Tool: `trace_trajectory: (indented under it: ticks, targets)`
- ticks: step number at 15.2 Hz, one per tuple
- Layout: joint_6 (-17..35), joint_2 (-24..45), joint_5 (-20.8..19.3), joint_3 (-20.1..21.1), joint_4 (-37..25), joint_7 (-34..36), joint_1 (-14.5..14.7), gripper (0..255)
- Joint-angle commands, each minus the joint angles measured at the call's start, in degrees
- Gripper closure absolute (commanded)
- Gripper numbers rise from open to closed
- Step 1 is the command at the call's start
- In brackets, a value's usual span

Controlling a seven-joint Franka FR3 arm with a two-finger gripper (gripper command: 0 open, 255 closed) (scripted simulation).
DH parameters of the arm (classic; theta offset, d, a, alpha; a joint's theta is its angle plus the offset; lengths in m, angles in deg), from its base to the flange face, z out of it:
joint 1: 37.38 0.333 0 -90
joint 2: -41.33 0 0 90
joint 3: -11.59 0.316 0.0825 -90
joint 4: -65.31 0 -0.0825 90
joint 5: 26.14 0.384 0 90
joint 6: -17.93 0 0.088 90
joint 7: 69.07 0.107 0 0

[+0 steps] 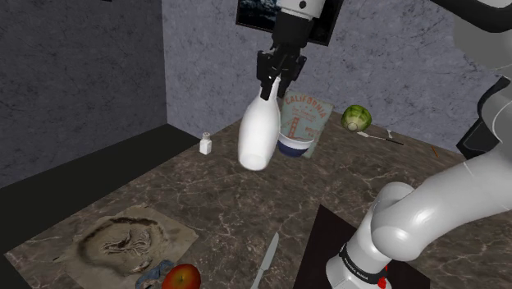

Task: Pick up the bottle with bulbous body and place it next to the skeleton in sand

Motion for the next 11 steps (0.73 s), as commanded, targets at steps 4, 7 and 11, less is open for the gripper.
trace_trajectory:
  ticks: [4, 7, 11]
  targets:
    - [6.3, 3.0, 0.5, 4.4, 3.0, 5.2, 1.1, 255]
    - [9.6, 3.6, 0.7, 5.7, 5.6, 6.5, 1.4, 255]
    - [12.7, 2.6, 1.0, 5.7, 9.6, 6.3, 1.6, 255]
